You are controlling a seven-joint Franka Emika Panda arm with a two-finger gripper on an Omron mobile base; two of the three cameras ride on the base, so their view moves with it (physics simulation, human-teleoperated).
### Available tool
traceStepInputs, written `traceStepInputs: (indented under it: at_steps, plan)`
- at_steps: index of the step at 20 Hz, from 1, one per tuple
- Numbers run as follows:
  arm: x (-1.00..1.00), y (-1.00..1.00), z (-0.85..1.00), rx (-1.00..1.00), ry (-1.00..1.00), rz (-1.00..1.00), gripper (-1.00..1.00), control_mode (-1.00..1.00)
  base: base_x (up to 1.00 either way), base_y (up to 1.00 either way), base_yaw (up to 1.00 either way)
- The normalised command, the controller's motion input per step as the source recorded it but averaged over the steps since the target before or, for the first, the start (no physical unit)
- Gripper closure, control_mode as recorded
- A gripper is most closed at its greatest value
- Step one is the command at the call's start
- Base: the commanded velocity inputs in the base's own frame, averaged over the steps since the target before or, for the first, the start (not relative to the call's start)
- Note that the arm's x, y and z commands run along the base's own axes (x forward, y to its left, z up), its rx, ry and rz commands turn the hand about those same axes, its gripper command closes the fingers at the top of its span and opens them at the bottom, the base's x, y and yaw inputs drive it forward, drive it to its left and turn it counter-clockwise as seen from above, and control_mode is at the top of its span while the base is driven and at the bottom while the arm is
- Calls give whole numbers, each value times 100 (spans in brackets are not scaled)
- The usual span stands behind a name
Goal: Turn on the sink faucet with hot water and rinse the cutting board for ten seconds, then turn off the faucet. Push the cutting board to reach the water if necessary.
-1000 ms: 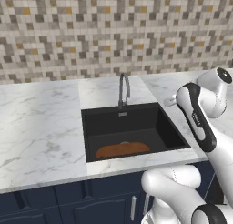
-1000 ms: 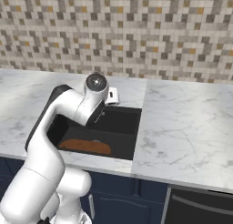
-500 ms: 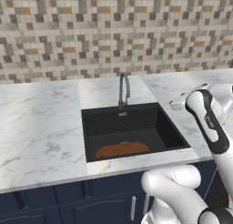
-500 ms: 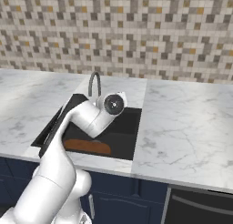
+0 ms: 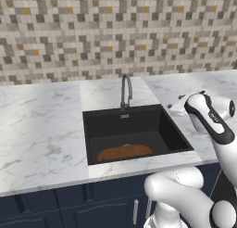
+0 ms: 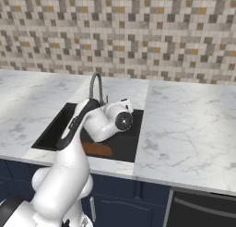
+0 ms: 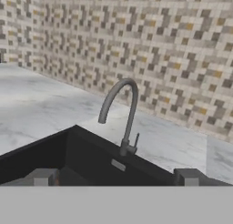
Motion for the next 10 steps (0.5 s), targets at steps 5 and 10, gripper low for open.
traceStepInputs:
  at_steps: [5,10]
  plan:
    - [51,0,-16,1,-5,0,-100,-100,0,0,0]
    - [61,0,-18,3,0,0,-100,-100,0,0,0]
